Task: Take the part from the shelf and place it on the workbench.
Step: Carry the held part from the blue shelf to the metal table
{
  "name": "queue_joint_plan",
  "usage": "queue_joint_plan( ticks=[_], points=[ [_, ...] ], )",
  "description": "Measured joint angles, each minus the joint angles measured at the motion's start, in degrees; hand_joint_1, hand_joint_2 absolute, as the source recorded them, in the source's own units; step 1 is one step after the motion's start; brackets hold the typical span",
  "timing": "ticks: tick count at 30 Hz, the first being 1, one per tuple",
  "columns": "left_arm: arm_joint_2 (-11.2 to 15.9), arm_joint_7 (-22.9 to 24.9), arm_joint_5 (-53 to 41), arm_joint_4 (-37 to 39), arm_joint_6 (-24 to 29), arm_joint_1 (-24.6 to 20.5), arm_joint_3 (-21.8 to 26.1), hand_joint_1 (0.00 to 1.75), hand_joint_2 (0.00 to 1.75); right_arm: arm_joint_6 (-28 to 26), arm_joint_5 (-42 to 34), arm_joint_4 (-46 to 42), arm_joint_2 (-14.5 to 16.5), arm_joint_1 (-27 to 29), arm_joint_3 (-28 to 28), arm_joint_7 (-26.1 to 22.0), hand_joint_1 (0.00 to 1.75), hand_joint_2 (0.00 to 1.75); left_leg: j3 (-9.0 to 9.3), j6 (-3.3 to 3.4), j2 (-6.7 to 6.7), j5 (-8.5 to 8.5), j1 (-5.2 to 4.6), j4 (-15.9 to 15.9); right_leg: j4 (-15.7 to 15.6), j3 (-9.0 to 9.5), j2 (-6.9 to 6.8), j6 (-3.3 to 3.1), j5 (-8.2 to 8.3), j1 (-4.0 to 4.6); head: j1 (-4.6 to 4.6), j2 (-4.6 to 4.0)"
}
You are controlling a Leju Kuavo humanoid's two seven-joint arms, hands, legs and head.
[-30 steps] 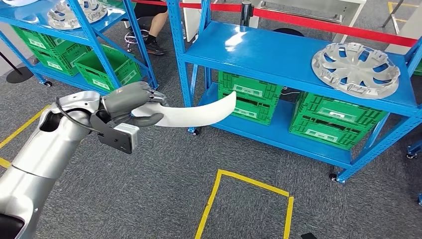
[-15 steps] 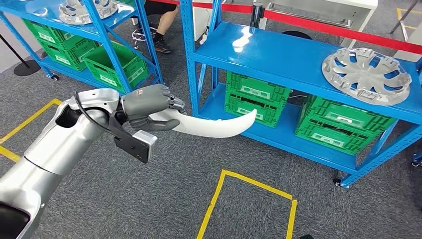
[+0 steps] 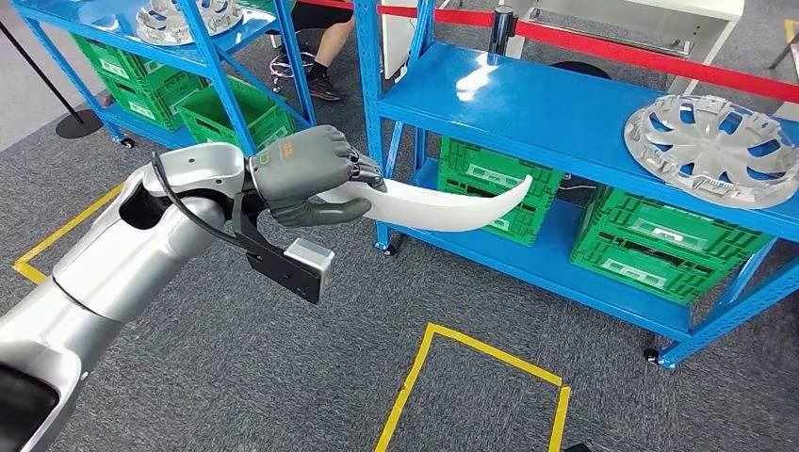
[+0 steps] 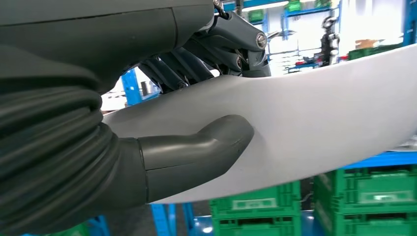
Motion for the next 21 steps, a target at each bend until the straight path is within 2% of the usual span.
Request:
queue_joint_plan(
  ticks=[2,4,5,6,7,9,10,11,14,15,17,19,20,21],
  points=[
    [0.96,0.23,0.75,-0.4,-0.38,-0.36,0.13,1.75,1.75,0.05,0.19,0.01,-0.09,0.05,0.24,0.01,0.0,0.0,-2.42,-0.52,0.83,-3.06,0.15,5.38,-0.17,0.06,-0.37,-0.6,0.09,-0.1,-0.2,0.0],
    [1.63,0.35,1.43,-0.57,-1.13,-0.56,0.17,1.75,1.75,0.14,0.34,0.01,-0.19,0.13,0.46,0.01,0.0,0.0,-6.02,-0.82,1.22,-6.37,0.28,13.05,-0.16,0.03,-0.77,-0.8,0.06,-0.07,-0.29,0.0],
    [1.86,0.35,1.67,-0.59,-1.51,-0.6,0.17,1.75,1.75,0.16,0.38,0.01,-0.22,0.14,0.57,0.01,0.0,0.0,-7.0,-0.85,1.27,-6.78,0.3,15.12,-0.15,0.03,-0.95,-0.82,0.04,-0.06,-0.29,0.0],
    [2.06,0.37,1.86,-0.58,-1.87,-0.73,0.17,1.75,1.75,0.18,0.41,0.01,-0.25,0.12,0.67,0.0,0.0,0.0,-6.93,-0.78,1.31,-6.12,0.3,15.04,-0.14,0.04,-1.13,-0.81,0.04,-0.04,-0.3,0.0],
    [2.19,0.38,2.0,-0.57,-2.13,-0.98,0.17,1.75,1.75,0.19,0.44,0.01,-0.25,0.09,0.79,0.0,0.0,0.0,-5.72,-0.62,1.41,-4.55,0.3,12.66,-0.14,0.07,-1.28,-0.79,0.03,-0.02,-0.3,0.0],
    [2.43,0.42,2.24,-0.57,-2.36,-1.81,0.18,1.75,1.75,0.18,0.53,0.01,-0.25,0.04,1.08,0.01,0.0,0.0,-1.52,-0.08,2.04,-1.13,0.13,4.46,-0.08,0.13,-1.59,-0.62,-0.02,0.15,-0.29,0.0],
    [2.51,0.42,2.37,-0.56,-2.38,-2.25,0.18,1.75,1.75,0.18,0.61,0.01,-0.24,0.02,1.24,0.01,0.0,0.0,0.13,0.22,2.37,-0.21,0.0,1.28,-0.07,0.13,-1.73,-0.4,-0.04,0.26,-0.27,0.0],
    [2.56,0.42,2.49,-0.54,-2.38,-2.61,0.17,1.75,1.75,0.16,0.69,0.01,-0.24,0.01,1.37,0.01,0.0,0.0,1.07,0.48,2.56,0.14,-0.14,-0.58,-0.06,0.12,-1.89,-0.12,-0.04,0.36,-0.25,0.0],
    [2.75,0.35,2.65,-0.39,-2.38,-3.03,0.16,1.75,1.75,0.19,0.77,0.05,-0.17,-0.05,1.6,-0.01,0.0,0.0,1.46,1.35,2.07,0.4,-0.31,-1.56,-0.15,0.2,-2.24,0.9,-0.06,0.26,-0.24,0.0],
    [2.86,0.31,2.65,-0.32,-2.34,-3.12,0.16,1.75,1.75,0.27,0.77,0.08,-0.14,-0.03,1.62,-0.01,0.0,0.0,1.59,1.7,1.9,0.6,-0.23,-1.83,0.55,-0.09,-1.97,1.21,-0.62,0.18,-0.23,0.0],
    [3.11,0.04,2.63,-0.17,-2.19,-3.17,0.13,1.75,1.75,0.54,0.8,0.14,-0.21,0.08,1.67,-0.02,0.0,0.0,1.75,2.21,1.63,0.94,0.05,-2.25,4.99,-2.14,-1.01,1.68,-3.24,0.09,-0.12,0.0],
    [3.56,-0.37,2.54,0.03,-1.9,-2.74,-0.01,1.75,1.75,0.83,0.88,0.2,-0.39,0.22,1.77,-0.02,0.0,0.0,1.6,2.37,1.27,1.0,0.08,-2.21,12.33,-5.74,-0.44,1.96,-6.38,0.12,-0.04,0.0],
    [3.84,-0.55,2.43,0.16,-1.74,-2.39,-0.14,1.75,1.75,0.9,0.92,0.22,-0.48,0.28,1.86,-0.01,0.0,0.0,1.52,2.37,1.07,0.99,0.08,-2.13,14.88,-7.11,-0.37,2.05,-6.97,0.12,-0.04,0.0],
    [4.1,-0.7,2.31,0.29,-1.6,-2.07,-0.26,1.75,1.75,0.93,0.95,0.25,-0.52,0.32,1.93,0.01,0.0,0.0,1.46,2.35,0.86,0.96,0.11,-2.03,15.41,-7.53,-0.36,2.1,-6.51,0.1,-0.04,0.0]
  ],
)
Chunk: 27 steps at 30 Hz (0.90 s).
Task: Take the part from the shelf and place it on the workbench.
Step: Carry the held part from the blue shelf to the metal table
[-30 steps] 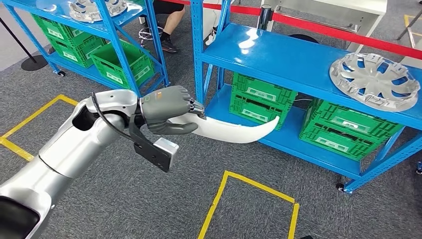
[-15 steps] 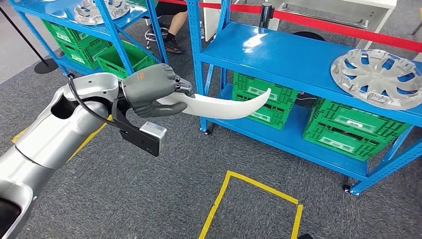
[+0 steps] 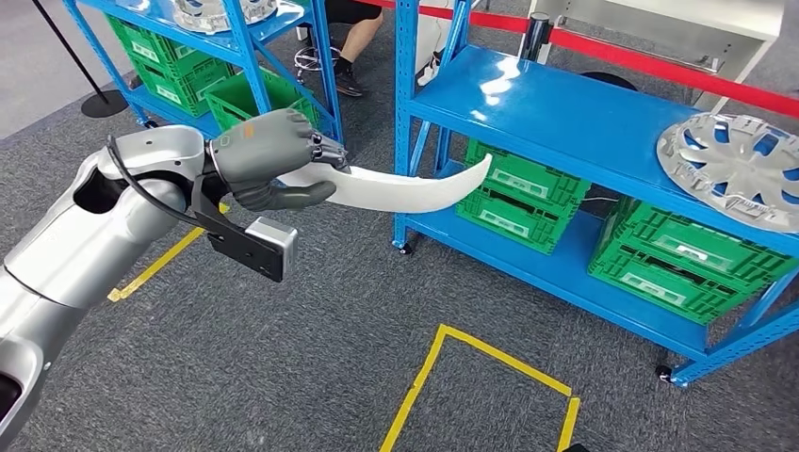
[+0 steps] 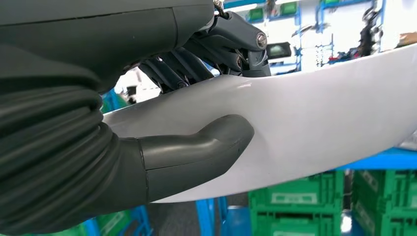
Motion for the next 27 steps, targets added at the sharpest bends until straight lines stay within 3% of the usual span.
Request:
queue_joint_plan(
  ticks=[1,3,5,8,10,13,15,16,18,20,24,25,27],
  points=[
    [0.2,-0.13,-0.1,0.11,0.13,0.23,-0.1,1.75,1.75,-0.02,0.01,0.02,-0.02,0.0,0.07,0.02,0.0,0.0,-0.04,-0.08,-0.21,-0.05,0.06,0.14,-1.73,0.71,0.0,0.02,1.43,-0.04,-0.01,0.0],
    [0.4,-0.22,-0.2,0.25,0.34,0.37,-0.16,1.75,1.75,-0.07,0.01,0.03,-0.05,-0.1,0.13,0.01,0.0,0.0,-0.13,-0.46,-0.65,-0.29,0.18,0.55,-9.48,4.48,0.31,0.03,4.96,-0.15,0.01,0.0],
    [0.44,-0.25,-0.21,0.35,0.53,0.36,-0.16,1.75,1.75,-0.15,-0.02,0.04,-0.06,-0.26,0.19,-0.18,0.0,0.0,-0.38,-1.05,-1.07,-0.52,0.1,0.93,-14.75,7.1,0.65,-0.4,6.4,-0.06,0.01,0.0],
    [0.5,-0.26,-0.22,0.59,0.62,0.36,-0.17,1.75,1.75,-0.24,-0.09,0.06,-0.03,-0.45,0.32,-0.38,0.0,0.0,-0.62,-2.02,-1.4,-0.42,0.11,0.8,-15.48,7.38,0.42,-1.56,6.48,0.1,0.01,0.0],
    [0.65,-0.25,-0.22,0.74,0.77,0.35,-0.17,1.75,1.75,-0.26,-0.13,0.07,-0.03,-0.49,0.45,-0.38,0.0,0.0,-1.53,-2.68,-0.77,-1.67,0.18,2.66,-15.74,7.54,0.13,-2.41,6.67,-0.02,-0.08,0.0],
    [0.81,-0.24,-0.22,0.96,1.18,0.76,-0.26,1.75,1.75,-0.28,-0.18,0.07,-0.04,-0.43,0.57,-0.38,0.0,0.0,-6.38,-3.28,0.32,-6.5,0.35,12.82,-15.84,7.63,-0.27,-3.03,6.65,0.0,-0.2,0.0],
    [0.95,-0.21,-0.33,1.17,1.41,1.45,-0.35,1.75,1.75,-0.28,-0.19,0.07,-0.04,-0.36,0.6,-0.38,0.0,0.0,-8.6,-3.31,0.42,-7.21,0.38,17.08,-15.83,7.66,-0.51,-3.08,6.6,0.04,-0.21,0.0],
    [1.07,-0.19,-0.43,1.27,1.53,1.72,-0.37,1.75,1.75,-0.29,-0.2,0.07,-0.04,-0.34,0.61,-0.38,0.0,0.0,-8.14,-3.19,0.46,-6.01,0.38,15.96,-15.82,7.69,-0.62,-3.07,6.59,0.07,-0.21,0.0],
    [1.41,-0.2,-0.8,1.29,1.86,1.96,-0.29,1.75,1.75,-0.32,-0.19,0.07,-0.02,-0.33,0.67,-0.38,0.0,0.0,-4.5,-2.72,0.93,-2.25,0.28,8.43,-15.81,7.82,-0.85,-2.95,6.52,0.12,-0.2,0.0],
    [1.95,-0.39,-1.53,1.02,2.2,2.35,0.05,1.75,1.75,-0.33,-0.17,0.07,0.0,-0.25,0.81,-0.38,0.0,0.0,-1.28,-2.15,1.58,-0.37,-0.1,1.95,-15.75,7.88,-1.06,-2.54,6.4,0.27,-0.17,0.0],
    [3.47,-0.97,-3.26,0.14,2.33,4.42,1.29,1.75,1.75,-0.05,-0.17,0.1,0.08,0.06,1.04,-0.38,0.0,0.0,-0.23,-0.95,0.98,0.05,-0.41,-0.01,-15.65,7.87,-1.48,-1.25,6.15,0.17,-0.17,0.0],
    [3.75,-1.09,-3.5,-0.03,2.32,4.78,1.6,1.75,1.75,0.02,-0.17,0.11,0.1,0.08,1.05,-0.38,0.0,0.0,-0.09,-0.61,0.75,0.28,-0.3,-0.3,-14.69,7.48,-1.26,-1.01,5.43,0.12,-0.14,0.0],
    [4.05,-1.2,-3.76,-0.21,2.32,5.41,2.03,1.75,1.75,0.04,-0.18,0.11,0.1,0.16,1.07,-0.38,0.0,0.0,0.01,-0.17,0.22,0.55,-0.08,-0.64,-9.24,5.03,-0.47,-0.63,2.4,0.07,-0.04,0.0]
  ],
)
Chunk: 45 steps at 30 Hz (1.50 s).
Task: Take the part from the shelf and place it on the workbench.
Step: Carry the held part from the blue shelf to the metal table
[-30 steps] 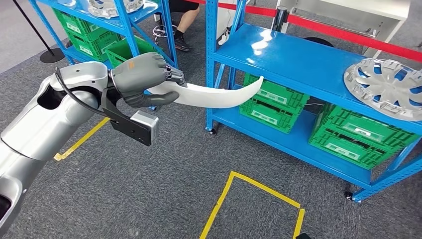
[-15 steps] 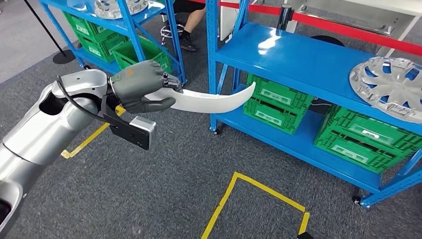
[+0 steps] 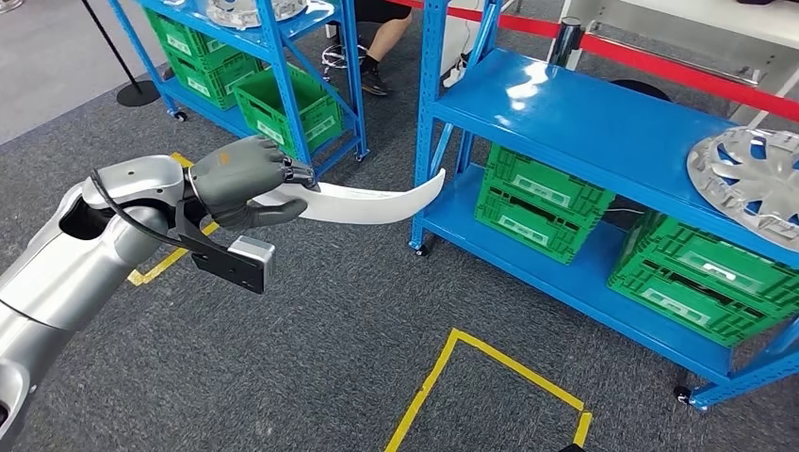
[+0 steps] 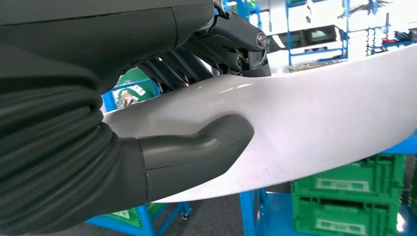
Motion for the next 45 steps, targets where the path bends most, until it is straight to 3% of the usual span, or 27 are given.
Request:
queue_joint_plan(
  ticks=[2,3,4,7,9,11,13,15,17,19,20,22,24,27,28,30,32,33,34,35,37,39,42,44,45],
  points=[
    [0.09,-0.05,-0.13,-0.04,0.0,0.96,0.11,1.75,1.75,-0.01,0.0,0.01,0.0,0.09,0.01,0.0,0.0,0.0,-0.14,0.13,-0.7,0.01,0.03,0.1,7.13,-3.49,0.39,0.29,-2.83,0.04,0.07,0.0],
    [0.14,-0.07,-0.15,-0.04,0.0,1.47,0.12,1.75,1.75,-0.02,0.01,0.01,0.01,0.13,0.02,0.01,0.0,0.0,-0.22,0.13,-1.07,-0.01,0.04,0.23,8.8,-4.42,0.43,0.37,-2.97,0.03,0.07,0.0],
    [0.2,-0.07,-0.19,-0.05,0.0,1.86,0.15,1.75,1.75,-0.03,0.01,0.02,0.03,0.16,0.02,0.01,0.0,0.0,-0.31,0.08,-1.46,-0.05,0.08,0.41,8.38,-4.35,0.45,0.42,-2.11,0.0,0.08,0.0],
    [0.31,-0.01,-0.25,-0.19,0.0,2.2,0.35,1.75,1.75,-0.1,0.02,0.03,0.1,0.11,0.04,-0.01,0.0,0.0,-0.65,-0.5,-2.67,-0.41,0.22,1.27,-2.11,0.74,1.73,0.4,2.72,-0.19,0.09,0.0],
    [0.33,0.15,-0.5,-0.37,0.01,2.3,0.48,1.75,1.75,-0.23,0.02,0.04,0.21,0.03,0.06,-0.13,0.0,0.0,-0.93,-1.15,-3.36,-0.54,0.17,1.56,-5.91,2.73,2.5,-0.07,3.46,-0.15,0.09,0.0],
    [0.37,0.28,-0.8,-0.5,0.02,2.5,0.68,1.75,1.75,-0.36,0.05,0.04,0.35,-0.04,0.08,-0.21,0.0,0.0,-1.08,-1.85,-3.95,-0.34,0.23,1.36,-6.08,2.88,1.98,-0.9,3.5,0.01,0.08,0.0],
    [0.48,0.3,-1.0,-0.6,0.02,2.67,0.97,1.75,1.75,-0.41,0.11,0.03,0.47,-0.16,0.14,-0.18,0.0,0.0,-1.65,-2.44,-2.99,-0.89,0.33,2.24,-6.4,3.01,1.26,-1.77,3.79,0.0,-0.02,0.0],
    [0.53,0.31,-1.41,-0.73,0.01,2.82,1.27,1.75,1.75,-0.45,0.16,0.02,0.52,-0.21,0.27,-0.16,0.0,0.0,-3.86,-2.82,-0.96,-3.48,0.4,6.83,-6.64,3.1,0.57,-2.4,3.93,-0.01,-0.19,0.0],
    [0.47,0.33,-2.08,-0.79,-0.15,3.3,1.51,1.75,1.75,-0.4,0.17,0.02,0.52,-0.14,0.42,-0.15,0.0,0.0,-7.12,-3.05,-0.06,-6.4,0.53,13.58,-6.63,3.1,-0.11,-2.63,3.86,0.07,-0.27,0.0],
    [0.4,0.32,-2.75,-0.79,-0.45,4.02,1.78,1.75,1.75,-0.34,0.18,0.02,0.52,-0.12,0.53,-0.15,0.0,0.0,-8.23,-3.06,0.11,-6.38,0.61,15.86,-6.61,3.11,-0.89,-2.68,3.79,0.12,-0.28,0.0],
    [0.36,0.3,-2.99,-0.81,-0.58,4.26,1.94,1.75,1.75,-0.33,0.18,0.02,0.52,-0.14,0.6,-0.15,0.0,0.0,-7.31,-2.95,0.29,-5.09,0.61,14.1,-6.61,3.13,-1.28,-2.67,3.76,0.15,-0.29,0.0],
    [0.2,0.2,-3.32,-0.96,-0.71,4.36,2.43,1.75,1.75,-0.32,0.18,0.02,0.52,-0.16,0.79,-0.15,0.0,0.0,-3.52,-2.5,1.87,-2.13,0.35,6.94,-6.55,3.25,-2.01,-2.43,3.61,0.31,-0.28,0.0],
    [-0.18,0.13,-3.56,-1.13,-0.85,4.3,3.05,1.75,1.75,-0.32,0.18,0.02,0.52,-0.17,0.95,-0.16,0.0,0.0,-0.89,-1.87,3.19,-0.94,-0.07,2.02,-6.49,3.34,-2.7,-1.91,3.46,0.54,-0.25,0.0],
    [-0.55,0.12,-3.79,-1.23,-1.25,4.28,3.56,1.75,1.75,-0.3,0.22,0.02,0.52,-0.25,1.09,-0.15,0.0,0.0,-0.58,-0.97,2.21,-0.7,-0.3,1.09,-6.52,3.48,-3.55,-0.95,3.33,0.48,-0.23,0.0],
    [-0.63,0.14,-3.83,-1.29,-1.37,4.21,3.69,1.75,1.75,-0.29,0.24,0.02,0.53,-0.29,1.15,-0.18,0.0,0.0,-0.47,-0.61,1.79,-0.51,-0.21,0.87,-6.0,3.33,-3.0,-0.62,2.89,0.35,-0.23,0.0],
    [-1.06,0.23,-3.88,-1.42,-1.6,4.01,3.98,1.75,1.75,-0.28,0.26,0.02,0.51,-0.3,1.25,-0.31,0.0,0.0,-0.3,0.0,0.97,-0.17,0.07,0.48,-1.79,1.44,-0.92,-0.04,0.42,0.12,-0.14,0.0],
    [-1.56,0.29,-3.94,-1.44,-1.8,4.01,4.12,1.75,1.75,-0.28,0.26,0.02,0.45,-0.27,1.28,-0.39,0.0,0.0,-0.44,0.23,0.03,-0.1,0.1,0.51,5.73,-2.29,0.44,0.3,-2.87,0.11,-0.02,0.0],
    [-1.73,0.29,-3.98,-1.44,-1.85,4.14,4.12,1.75,1.75,-0.28,0.26,0.03,0.42,-0.26,1.28,-0.38,0.0,0.0,-0.5,0.25,-0.48,-0.1,0.09,0.58,8.5,-3.79,0.6,0.41,-3.56,0.11,-0.01,0.0],
    [-1.82,0.3,-4.02,-1.44,-1.9,4.25,4.13,1.75,1.75,-0.28,0.26,0.03,0.4,-0.26,1.28,-0.37,0.0,0.0,-0.54,0.24,-0.97,-0.12,0.11,0.69,9.4,-4.43,0.66,0.47,-3.22,0.08,0.0,0.0],
    [-1.89,0.3,-4.06,-1.44,-1.93,4.3,4.15,1.75,1.75,-0.28,0.23,0.03,0.4,-0.25,1.29,-0.36,0.0,0.0,-0.56,0.18,-1.47,-0.16,0.16,0.84,7.85,-3.84,0.72,0.51,-1.79,0.01,-0.01,0.0],
    [-2.08,0.3,-4.13,-1.44,-2.12,4.18,4.22,1.75,1.75,-0.33,0.17,0.02,0.36,-0.27,1.29,-0.35,0.0,0.0,-0.62,-0.14,-2.44,-0.34,0.29,1.26,0.34,-0.25,1.48,0.55,1.91,-0.22,-0.01,0.0],
    [-2.34,0.29,-4.17,-1.42,-2.33,3.93,4.32,1.75,1.75,-0.39,0.06,0.02,0.33,-0.3,1.29,-0.56,0.0,0.0,-0.88,-0.78,-3.34,-0.51,0.26,1.64,-5.15,2.5,2.38,0.23,3.46,-0.23,-0.01,0.0],
    [-2.54,0.26,-4.21,-1.38,-2.4,3.82,4.61,1.75,1.75,-0.55,-0.28,0.02,0.37,-0.31,1.28,-1.0,0.0,0.0,-1.22,-1.89,-4.25,-0.27,0.31,1.44,-6.18,3.01,1.77,-0.94,3.56,-0.02,-0.01,0.0],
    [-2.41,0.25,-4.23,-1.4,-2.4,3.9,4.94,1.75,1.75,-0.9,-0.46,0.02,0.43,-0.28,1.27,-1.02,0.0,0.0,-2.1,-2.44,-2.98,-1.32,0.3,3.01,-6.55,3.15,0.98,-1.91,3.87,-0.1,-0.13,0.0],
    [-2.33,0.23,-4.27,-1.45,-2.4,4.02,5.1,1.75,1.75,-1.07,-0.49,0.02,0.45,-0.21,1.27,-1.02,0.0,0.0,-3.22,-2.62,-1.87,-2.71,0.28,5.38,-6.72,3.2,0.6,-2.29,3.96,-0.12,-0.2,0.0]
  ],
)
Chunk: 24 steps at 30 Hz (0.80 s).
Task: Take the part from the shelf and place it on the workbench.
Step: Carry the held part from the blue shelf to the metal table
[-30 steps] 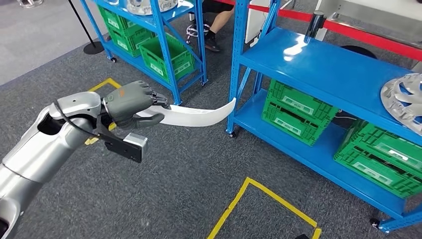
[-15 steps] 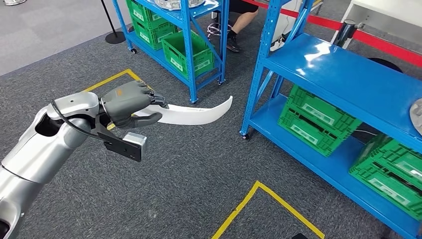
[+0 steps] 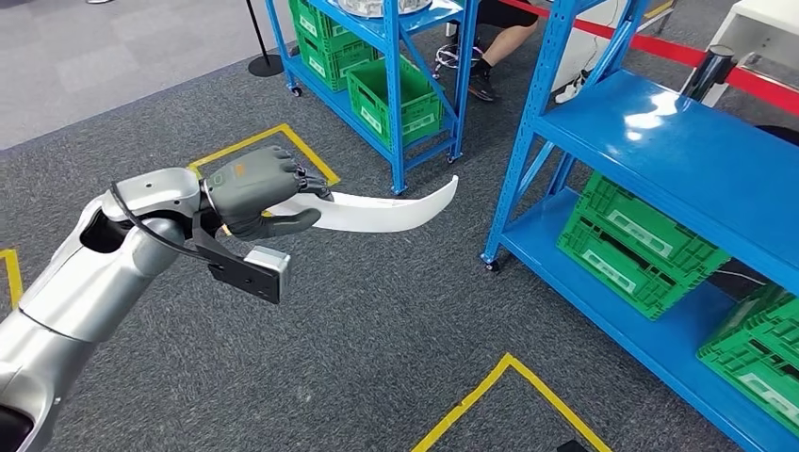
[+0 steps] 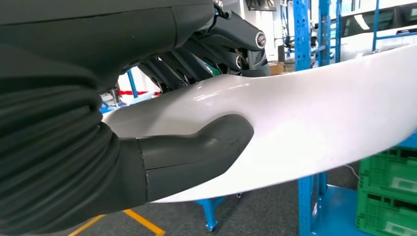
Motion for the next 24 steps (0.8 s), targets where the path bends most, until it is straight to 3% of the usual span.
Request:
queue_joint_plan(
  ticks=[2,4,5,6,7,9,10,12,14,15,17,19,20,21,22,24],
  points=[
    [0.17,-0.07,-0.13,-0.1,0.0,0.57,0.22,1.75,1.75,-0.19,0.01,0.0,0.01,0.29,0.0,0.01,0.0,0.0,-3.41,-0.27,1.68,-3.57,0.1,7.43,-0.03,0.0,-0.7,-0.38,-0.05,0.16,-0.1,-0.01],
    [0.44,-0.13,-0.37,-0.14,0.0,1.42,0.35,1.75,1.75,-0.14,0.05,0.0,0.01,0.56,0.0,0.02,0.0,0.0,-5.66,-0.37,2.04,-4.88,0.21,12.24,0.0,-0.01,-1.47,-0.44,-0.11,0.28,-0.11,-0.01],
    [0.55,-0.16,-0.5,-0.16,0.0,1.72,0.41,1.75,1.75,-0.1,0.08,0.0,0.0,0.61,0.0,0.02,0.0,0.0,-5.27,-0.3,2.16,-4.0,0.23,11.54,0.03,-0.01,-1.86,-0.43,-0.14,0.32,-0.11,0.0],
    [0.62,-0.2,-0.58,-0.21,0.0,1.85,0.49,1.75,1.75,-0.06,0.08,0.0,0.0,0.61,0.0,0.02,0.0,0.0,-3.79,-0.17,2.4,-2.34,0.22,8.68,0.06,0.03,-2.23,-0.38,-0.18,0.35,-0.11,0.0],
    [0.66,-0.26,-0.64,-0.27,-0.01,1.84,0.61,1.75,1.75,-0.04,0.08,0.0,0.0,0.59,0.01,0.02,0.0,0.0,-1.6,0.06,3.12,-0.51,0.15,4.54,0.09,0.11,-2.6,-0.28,-0.26,0.39,-0.11,0.0],
    [0.53,-0.37,-0.7,-0.4,-0.08,1.59,0.88,1.75,1.75,-0.04,-0.04,0.0,-0.01,0.58,0.01,0.01,0.0,0.0,1.98,0.63,4.51,1.46,-0.27,-2.18,0.21,0.19,-3.36,0.18,-0.47,0.61,-0.07,0.0],
    [0.43,-0.41,-0.72,-0.43,-0.16,1.45,0.97,1.75,1.75,-0.05,-0.16,0.0,-0.01,0.56,0.01,0.01,0.0,0.0,2.73,0.92,4.83,1.63,-0.49,-3.68,0.21,0.22,-3.75,0.49,-0.52,0.69,-0.04,0.0],
    [0.27,-0.46,-0.75,-0.42,-0.39,1.27,1.03,1.75,1.75,-0.08,-0.43,0.0,0.01,0.44,0.0,0.01,0.0,0.0,2.79,1.57,4.09,1.7,-0.72,-4.16,0.08,0.36,-4.54,1.14,-0.52,0.69,0.02,0.0],
    [0.16,-0.47,-0.77,-0.42,-0.52,1.05,1.08,1.75,1.75,-0.14,-0.55,0.0,0.03,0.33,0.0,-0.04,0.0,0.0,3.01,2.31,3.29,2.08,-0.57,-4.67,1.27,-0.01,-3.67,1.76,-1.44,0.45,0.02,0.0],
    [0.0,-0.47,-0.77,-0.43,-0.52,0.89,1.1,1.75,1.75,-0.18,-0.55,0.0,0.03,0.32,0.0,-0.13,0.0,0.0,3.12,2.62,2.91,2.27,-0.41,-4.92,3.36,-0.93,-2.61,2.03,-2.69,0.35,0.08,0.0],
    [-0.37,-0.49,-0.78,-0.41,-0.53,0.74,1.03,1.75,1.75,-0.25,-0.55,0.0,0.0,0.41,0.0,-0.28,0.0,0.0,3.03,2.94,2.08,2.41,-0.23,-4.99,10.63,-4.5,-0.55,2.4,-6.19,0.25,0.23,0.0],
    [-0.59,-0.5,-0.78,-0.35,-0.54,0.89,0.95,1.75,1.75,-0.28,-0.55,0.01,-0.03,0.53,0.0,-0.31,0.0,0.0,2.88,2.99,1.11,2.41,-0.22,-4.86,16.15,-7.53,-0.04,2.58,-7.7,0.25,0.31,0.0],
    [-0.63,-0.49,-0.78,-0.31,-0.55,0.96,0.93,1.75,1.75,-0.28,-0.55,0.01,-0.04,0.58,0.0,-0.31,0.0,0.0,2.83,2.97,0.61,2.4,-0.19,-4.74,15.86,-7.58,0.01,2.59,-6.83,0.22,0.31,0.0],
    [-0.66,-0.49,-0.78,-0.3,-0.55,0.99,0.93,1.75,1.75,-0.28,-0.55,0.01,-0.04,0.62,0.0,-0.27,0.0,0.0,2.82,2.9,0.12,2.36,-0.14,-4.6,13.35,-6.49,0.1,2.57,-5.07,0.17,0.31,0.0],
    [-0.68,-0.49,-0.78,-0.29,-0.55,0.99,0.94,1.75,1.75,-0.3,-0.56,0.01,-0.05,0.64,0.0,-0.23,0.0,0.0,2.8,2.76,-0.36,2.28,-0.08,-4.41,9.25,-4.52,0.5,2.56,-2.93,0.07,0.31,0.0],
    [-0.71,-0.44,-0.79,-0.3,-0.57,0.96,0.96,1.75,1.75,-0.33,-0.55,0.0,-0.06,0.6,0.01,-0.27,0.0,0.0,2.54,2.19,-1.25,2.1,-0.13,-3.97,2.44,-1.16,1.77,2.43,-0.62,-0.01,0.31,0.0]
  ],
)
